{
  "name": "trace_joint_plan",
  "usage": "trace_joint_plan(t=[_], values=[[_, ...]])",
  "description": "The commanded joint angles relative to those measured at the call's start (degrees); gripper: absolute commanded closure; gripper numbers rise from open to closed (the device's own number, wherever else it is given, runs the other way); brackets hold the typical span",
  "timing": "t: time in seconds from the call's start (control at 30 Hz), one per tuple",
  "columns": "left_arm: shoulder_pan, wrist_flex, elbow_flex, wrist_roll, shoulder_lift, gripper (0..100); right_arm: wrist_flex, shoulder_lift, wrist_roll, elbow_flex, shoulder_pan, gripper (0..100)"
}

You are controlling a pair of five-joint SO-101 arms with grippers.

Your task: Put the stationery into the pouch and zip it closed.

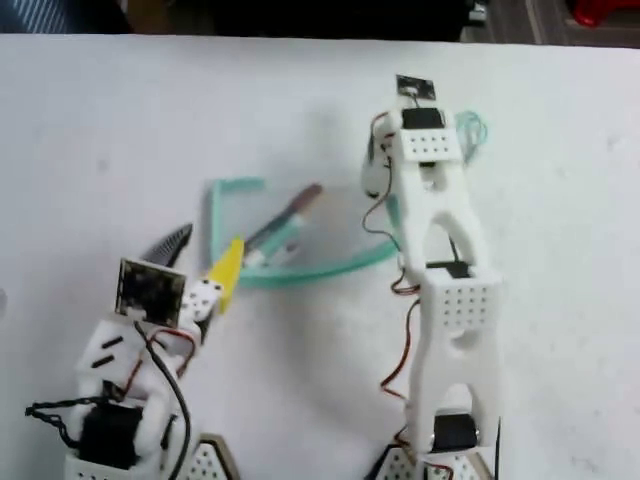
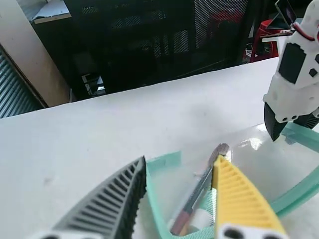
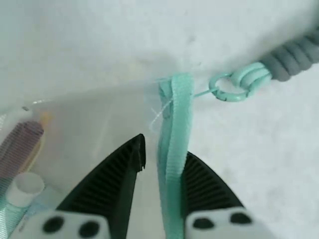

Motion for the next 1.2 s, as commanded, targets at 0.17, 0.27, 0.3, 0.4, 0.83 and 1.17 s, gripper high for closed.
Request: trace_joint_plan(t=[0.17,0.27,0.3,0.4,0.83,1.17], values=[[0.0,-1.7,-0.4,0.6,-0.3,77,1.7,-0.1,1.1,0.3,1.5,98.3],[0.0,-1.7,-0.4,0.6,-0.3,77,4.3,-0.2,4.4,0.2,-0.3,93.0],[0.0,-1.7,-0.4,0.6,-0.3,77,5.1,-0.2,5.1,0.2,-0.7,89.5],[0.0,-1.7,-0.4,0.6,-0.3,77,6.9,-0.4,3.3,0.2,-0.5,79.2],[-2.0,-4.0,-0.8,-0.4,-0.3,77,12.7,-21.1,3.3,-3.1,8.8,76.8],[-12.1,4.3,-17.0,-6.2,1.5,77,12.7,-52.5,11.7,-3.2,7.5,79.8]])
